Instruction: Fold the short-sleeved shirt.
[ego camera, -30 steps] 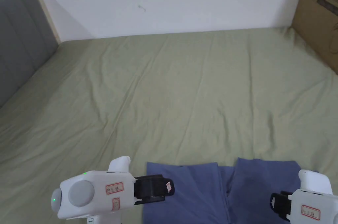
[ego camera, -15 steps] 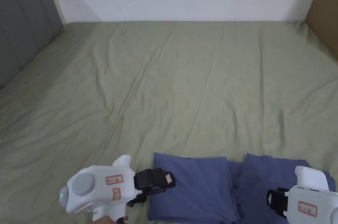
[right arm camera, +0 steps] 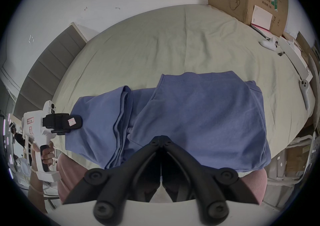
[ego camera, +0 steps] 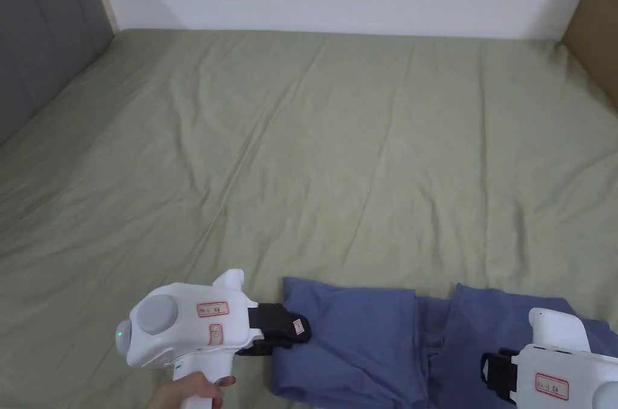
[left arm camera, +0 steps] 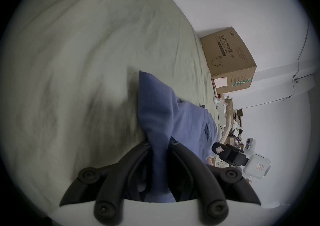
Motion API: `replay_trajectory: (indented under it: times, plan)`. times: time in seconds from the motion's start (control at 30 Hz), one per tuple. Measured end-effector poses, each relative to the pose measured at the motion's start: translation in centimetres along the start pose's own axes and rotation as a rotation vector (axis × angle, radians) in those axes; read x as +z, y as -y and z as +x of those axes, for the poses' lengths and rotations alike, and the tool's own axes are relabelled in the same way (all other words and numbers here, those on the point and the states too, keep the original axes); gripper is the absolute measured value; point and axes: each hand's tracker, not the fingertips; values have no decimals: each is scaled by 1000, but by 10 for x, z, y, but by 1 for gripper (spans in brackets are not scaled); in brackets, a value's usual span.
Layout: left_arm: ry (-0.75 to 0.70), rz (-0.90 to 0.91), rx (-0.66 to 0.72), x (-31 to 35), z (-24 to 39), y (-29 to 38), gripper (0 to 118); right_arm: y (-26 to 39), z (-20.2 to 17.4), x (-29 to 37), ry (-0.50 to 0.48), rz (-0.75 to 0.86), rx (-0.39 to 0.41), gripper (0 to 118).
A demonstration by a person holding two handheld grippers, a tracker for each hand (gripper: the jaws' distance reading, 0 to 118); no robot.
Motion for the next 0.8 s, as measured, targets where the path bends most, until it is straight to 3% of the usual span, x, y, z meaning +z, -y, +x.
replay_trajectory:
  times: [0.23,0.53,0.7,0.8]
  plan:
    - [-40,62,-13,49,-19,-17,11,-5,-9,-1,-10,6,11,0]
    - [-303,190,5,171,-59,-31,11,-2,-7,-1,-26,9,11,0]
    - [-343,261,20,201,-33,-24,11,2,-1,-2,-30,4,-6,0]
    - [-336,281,-62,195,6,-22,11,2,0,0,-35,4,-17,0]
